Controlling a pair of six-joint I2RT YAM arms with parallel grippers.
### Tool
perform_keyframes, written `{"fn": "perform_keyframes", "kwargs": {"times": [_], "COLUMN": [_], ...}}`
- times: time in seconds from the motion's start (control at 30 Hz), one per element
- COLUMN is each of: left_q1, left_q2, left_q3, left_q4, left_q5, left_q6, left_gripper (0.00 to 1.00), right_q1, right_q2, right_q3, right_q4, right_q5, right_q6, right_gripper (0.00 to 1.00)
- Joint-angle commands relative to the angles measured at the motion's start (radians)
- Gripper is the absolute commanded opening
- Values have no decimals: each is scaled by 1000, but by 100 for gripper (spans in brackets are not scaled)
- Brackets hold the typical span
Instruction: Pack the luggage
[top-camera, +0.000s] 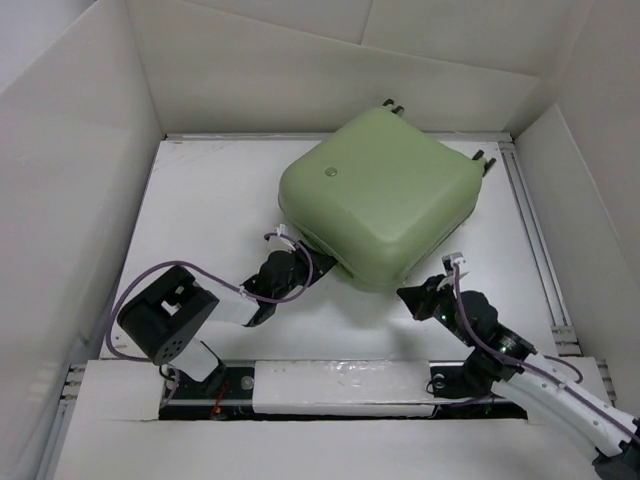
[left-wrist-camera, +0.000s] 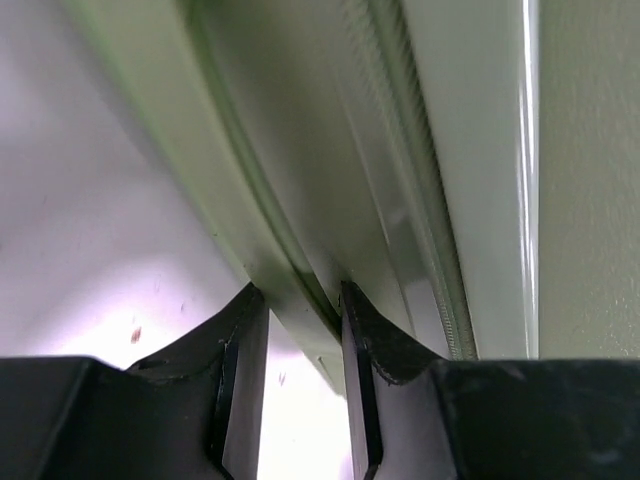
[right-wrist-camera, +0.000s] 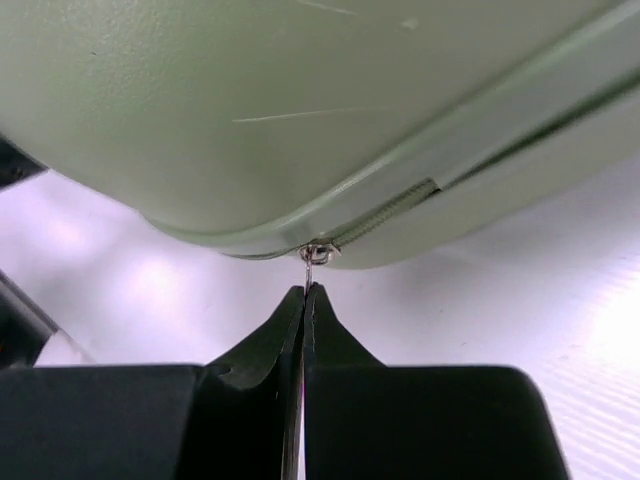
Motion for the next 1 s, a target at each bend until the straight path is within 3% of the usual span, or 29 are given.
{"fn": "perform_keyframes", "kwargs": {"times": [0.0,0.13,0.2,0.23,0.27,0.4,0.57,0.63,0.8,0.97], "left_q1": [-35,-78,-90,-90,-90,-90,-133,-188,-332,-518], "left_q2": [67,86,86,64,51,-2,-2,9,43,122], "left_q3": [92,113,113,89,77,47,75,95,138,213], "left_q4": [140,163,172,183,183,151,151,139,139,139], "left_q5": [83,59,59,59,59,40,65,51,2,-59], "left_q6": [37,9,9,0,0,40,40,52,52,43], "left_gripper": [0,0,0,0,0,0,0,0,0,0], "right_q1": [126,163,133,54,53,-250,-445,-475,-544,-658], "right_q2": [146,409,465,489,490,499,603,603,433,477], "right_q3": [115,265,346,362,374,400,474,486,429,478], "right_q4": [73,55,27,27,27,55,55,1,-34,-100], "right_q5": [-239,-155,-99,-157,-158,-356,-579,-592,-487,-435], "right_q6": [75,-40,-79,-125,-145,-238,-308,-323,-308,-318], "right_gripper": [0,0,0,0,0,0,0,0,0,0]}}
